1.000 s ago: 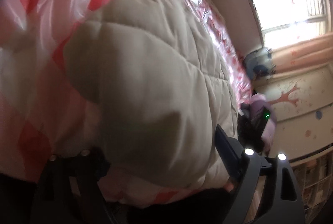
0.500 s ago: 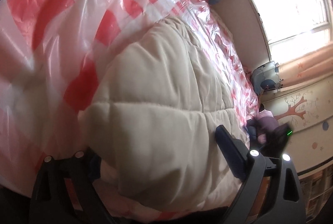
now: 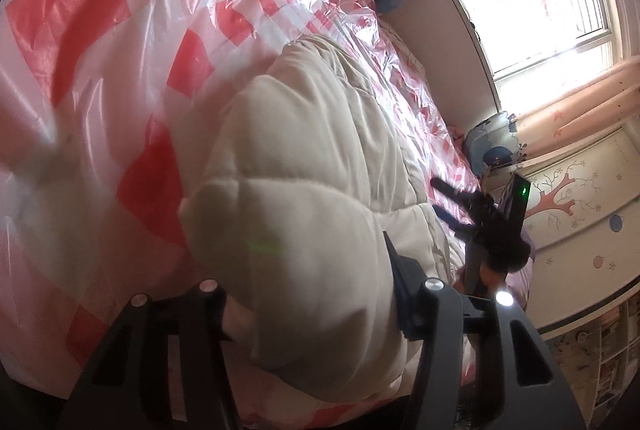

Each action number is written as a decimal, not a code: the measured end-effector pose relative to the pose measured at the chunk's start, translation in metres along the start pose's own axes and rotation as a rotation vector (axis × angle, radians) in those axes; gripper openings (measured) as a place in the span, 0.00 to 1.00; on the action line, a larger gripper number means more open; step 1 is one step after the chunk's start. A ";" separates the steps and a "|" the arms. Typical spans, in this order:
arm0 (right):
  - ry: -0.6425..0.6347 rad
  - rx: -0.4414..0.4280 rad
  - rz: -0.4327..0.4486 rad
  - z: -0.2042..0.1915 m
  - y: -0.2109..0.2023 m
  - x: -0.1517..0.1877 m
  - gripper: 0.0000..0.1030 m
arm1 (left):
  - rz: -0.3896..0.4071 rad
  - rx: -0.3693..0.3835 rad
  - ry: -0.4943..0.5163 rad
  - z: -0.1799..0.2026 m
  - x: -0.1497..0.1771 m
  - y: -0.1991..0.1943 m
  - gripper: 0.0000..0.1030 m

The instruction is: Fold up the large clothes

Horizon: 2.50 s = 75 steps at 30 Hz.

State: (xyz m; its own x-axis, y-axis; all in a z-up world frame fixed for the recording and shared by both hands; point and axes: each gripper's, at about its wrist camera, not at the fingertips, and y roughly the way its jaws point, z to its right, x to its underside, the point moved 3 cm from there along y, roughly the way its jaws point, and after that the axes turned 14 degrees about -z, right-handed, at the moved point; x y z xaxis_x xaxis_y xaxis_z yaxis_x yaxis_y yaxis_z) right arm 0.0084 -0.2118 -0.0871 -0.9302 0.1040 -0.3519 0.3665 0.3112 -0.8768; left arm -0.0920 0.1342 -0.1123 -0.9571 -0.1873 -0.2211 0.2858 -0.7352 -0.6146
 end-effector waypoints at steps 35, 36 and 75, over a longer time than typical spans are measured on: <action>-0.029 0.265 0.070 -0.027 -0.084 0.150 0.94 | 0.008 -0.001 -0.037 -0.001 -0.003 0.009 0.63; -0.023 0.286 0.025 -0.022 -0.072 0.157 0.94 | 0.011 -0.010 -0.030 0.001 -0.004 0.009 0.63; -0.084 0.257 0.141 -0.047 -0.043 0.189 0.94 | 0.130 -0.290 0.188 0.052 0.012 0.000 0.49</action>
State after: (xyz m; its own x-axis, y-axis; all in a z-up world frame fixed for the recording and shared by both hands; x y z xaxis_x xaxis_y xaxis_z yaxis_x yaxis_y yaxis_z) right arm -0.1840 -0.1612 -0.1008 -0.8689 0.0471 -0.4928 0.4948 0.0491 -0.8676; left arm -0.1063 0.0981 -0.0754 -0.8944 -0.1239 -0.4298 0.4314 -0.4932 -0.7554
